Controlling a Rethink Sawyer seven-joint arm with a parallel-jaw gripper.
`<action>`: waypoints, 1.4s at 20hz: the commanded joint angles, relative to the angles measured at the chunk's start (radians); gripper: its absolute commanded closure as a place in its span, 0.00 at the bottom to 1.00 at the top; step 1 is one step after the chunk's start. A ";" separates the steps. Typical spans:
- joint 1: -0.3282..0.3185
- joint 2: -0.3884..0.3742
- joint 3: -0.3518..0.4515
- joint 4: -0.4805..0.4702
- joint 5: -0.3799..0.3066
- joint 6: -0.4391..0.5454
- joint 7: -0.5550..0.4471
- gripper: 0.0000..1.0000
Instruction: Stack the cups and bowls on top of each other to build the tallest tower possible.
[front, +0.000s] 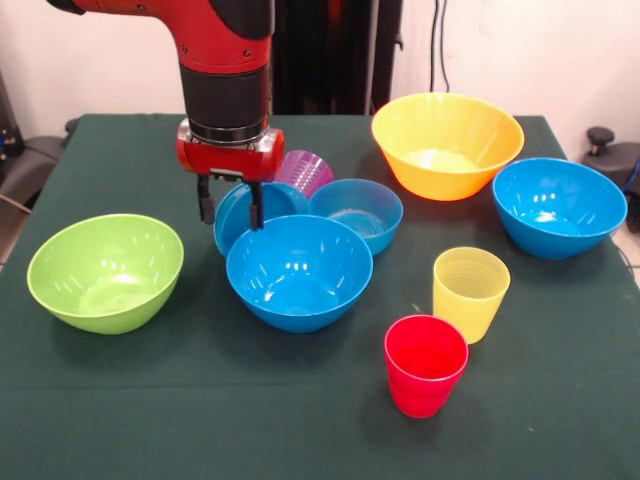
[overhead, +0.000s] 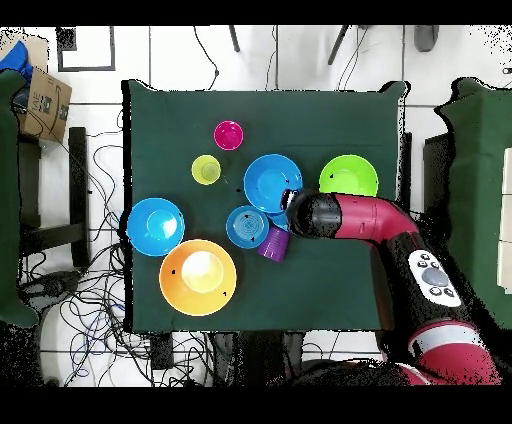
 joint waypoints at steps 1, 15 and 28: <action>0.029 0.015 -0.015 0.054 0.023 -0.034 0.129 0.00; 0.002 -0.064 0.002 0.121 0.050 0.113 0.022 0.00; 0.081 0.035 -0.094 0.060 -0.041 0.077 0.031 0.00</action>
